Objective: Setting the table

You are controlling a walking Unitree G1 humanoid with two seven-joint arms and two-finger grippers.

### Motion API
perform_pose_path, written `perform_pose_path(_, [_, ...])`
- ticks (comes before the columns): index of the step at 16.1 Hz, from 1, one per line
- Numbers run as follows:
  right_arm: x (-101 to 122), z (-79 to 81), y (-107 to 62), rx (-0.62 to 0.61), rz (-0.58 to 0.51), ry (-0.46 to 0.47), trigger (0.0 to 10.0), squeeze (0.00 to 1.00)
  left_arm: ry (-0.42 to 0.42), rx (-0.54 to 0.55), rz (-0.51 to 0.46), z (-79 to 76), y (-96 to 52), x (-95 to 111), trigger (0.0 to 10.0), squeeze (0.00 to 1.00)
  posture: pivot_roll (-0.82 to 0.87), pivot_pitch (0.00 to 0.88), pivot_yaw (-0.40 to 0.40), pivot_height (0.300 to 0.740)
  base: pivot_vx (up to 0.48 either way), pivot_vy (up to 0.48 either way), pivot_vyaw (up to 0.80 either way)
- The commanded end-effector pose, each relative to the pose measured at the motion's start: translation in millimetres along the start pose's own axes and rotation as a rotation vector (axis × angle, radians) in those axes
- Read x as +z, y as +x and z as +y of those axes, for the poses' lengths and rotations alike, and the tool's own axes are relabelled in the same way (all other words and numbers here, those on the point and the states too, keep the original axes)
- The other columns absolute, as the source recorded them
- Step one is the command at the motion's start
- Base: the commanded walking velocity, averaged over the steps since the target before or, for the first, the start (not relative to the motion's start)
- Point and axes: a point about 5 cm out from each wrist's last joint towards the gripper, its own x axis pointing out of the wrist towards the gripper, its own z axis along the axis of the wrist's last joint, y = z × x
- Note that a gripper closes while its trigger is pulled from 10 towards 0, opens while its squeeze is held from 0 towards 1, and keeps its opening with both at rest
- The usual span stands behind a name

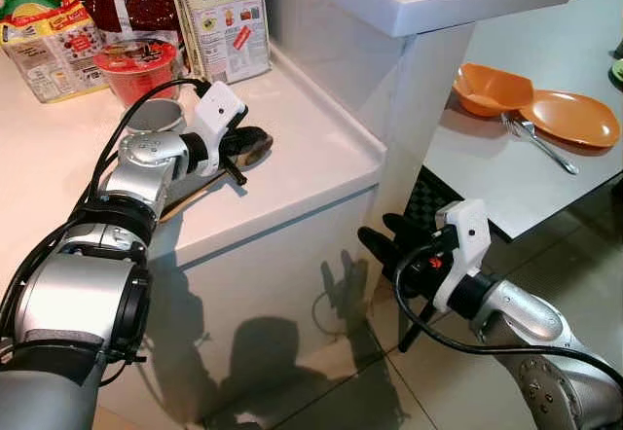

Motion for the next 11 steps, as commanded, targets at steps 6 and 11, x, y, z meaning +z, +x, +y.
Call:
perform_pose_path(6, [7,-5.6,5.8,-0.069,-0.054,0.004,10.0,0.0,-0.176,0.022,-0.187,17.6,-9.0,41,0.0,0.0,-0.01,0.0,0.01,0.74,0.0,0.0,0.0])
perform_pose_path(11, [14,-8.9,14.8,-0.117,-0.122,0.071,10.0,0.0,-0.307,0.153,-0.355,7.0,-29.1,53,0.0,0.0,0.03,0.0,-0.007,0.74,0.0,0.0,0.0])
